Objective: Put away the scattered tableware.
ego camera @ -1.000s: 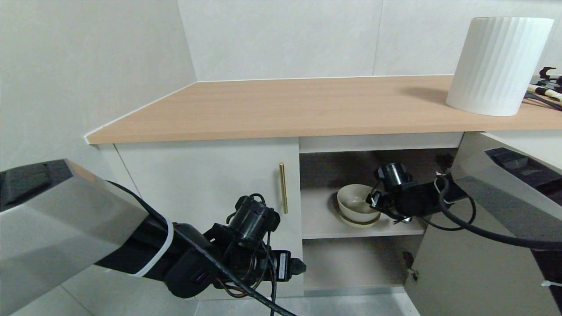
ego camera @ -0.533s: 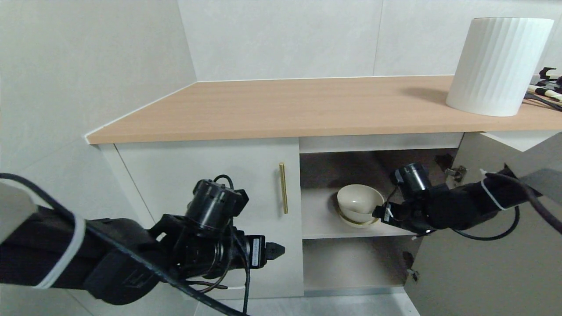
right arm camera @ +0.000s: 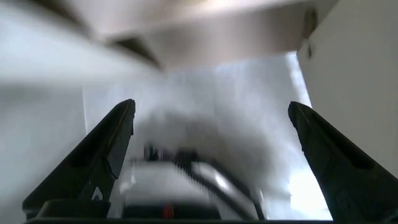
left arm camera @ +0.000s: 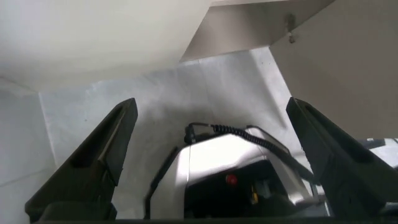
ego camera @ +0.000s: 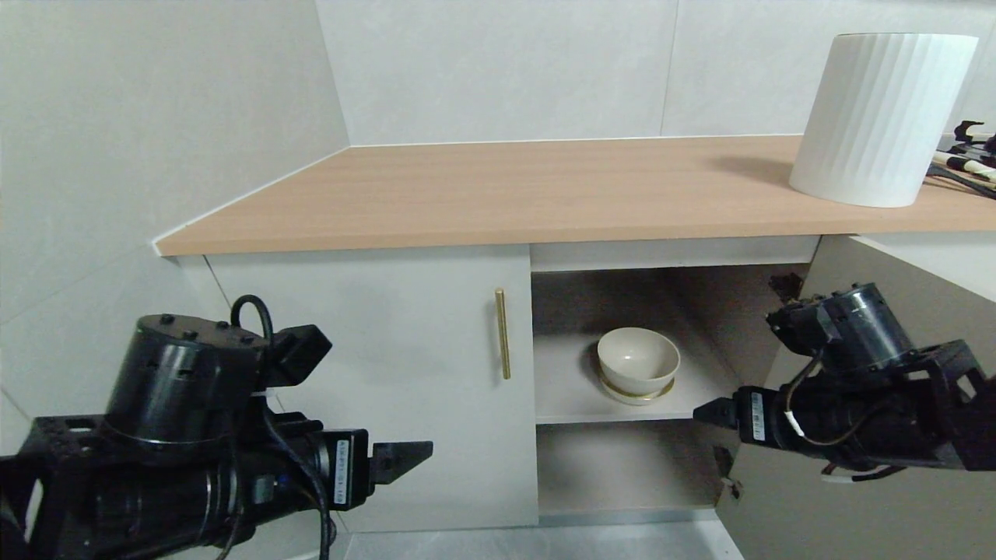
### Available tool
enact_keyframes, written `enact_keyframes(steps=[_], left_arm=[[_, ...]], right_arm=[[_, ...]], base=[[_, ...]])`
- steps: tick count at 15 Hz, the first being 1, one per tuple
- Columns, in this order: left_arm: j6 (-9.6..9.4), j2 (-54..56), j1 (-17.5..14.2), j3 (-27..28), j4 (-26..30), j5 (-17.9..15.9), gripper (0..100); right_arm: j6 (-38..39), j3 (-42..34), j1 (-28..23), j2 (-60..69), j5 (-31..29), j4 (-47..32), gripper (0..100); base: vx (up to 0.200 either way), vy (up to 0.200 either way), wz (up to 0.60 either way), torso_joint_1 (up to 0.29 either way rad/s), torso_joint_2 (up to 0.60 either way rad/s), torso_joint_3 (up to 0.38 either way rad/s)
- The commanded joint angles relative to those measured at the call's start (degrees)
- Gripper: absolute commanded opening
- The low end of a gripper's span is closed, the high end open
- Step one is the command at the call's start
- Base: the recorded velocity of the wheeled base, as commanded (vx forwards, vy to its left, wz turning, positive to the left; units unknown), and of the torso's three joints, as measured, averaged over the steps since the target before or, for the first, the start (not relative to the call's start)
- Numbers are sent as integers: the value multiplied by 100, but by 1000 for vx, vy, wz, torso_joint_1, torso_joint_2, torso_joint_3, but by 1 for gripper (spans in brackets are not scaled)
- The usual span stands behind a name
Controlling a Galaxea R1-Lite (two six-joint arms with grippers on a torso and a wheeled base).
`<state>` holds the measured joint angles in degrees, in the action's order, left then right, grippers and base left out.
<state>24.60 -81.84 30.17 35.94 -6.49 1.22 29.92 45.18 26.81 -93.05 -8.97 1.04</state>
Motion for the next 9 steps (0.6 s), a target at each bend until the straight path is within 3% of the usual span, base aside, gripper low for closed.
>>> enact_keyframes(steps=[1,3,7,9], left_arm=[[-25,326,-108,-34,33,-8,100],[-201,212,-108,-61,25,-8,100],[-201,106,-108,-61,16,1,100],[-201,1,-108,-69,16,10,100]], right_arm=[[-3,-194,88,542,-8,-33,100],[-65,-246,88,753,-34,-42,100],[-232,-264,193,841,-52,-121,100],[-249,-308,220,841,-52,-130,100]], base=[[0,0,0,0,0,0],[0,0,0,0,0,0],[0,0,0,0,0,0],[-200,0,0,2,5,2]])
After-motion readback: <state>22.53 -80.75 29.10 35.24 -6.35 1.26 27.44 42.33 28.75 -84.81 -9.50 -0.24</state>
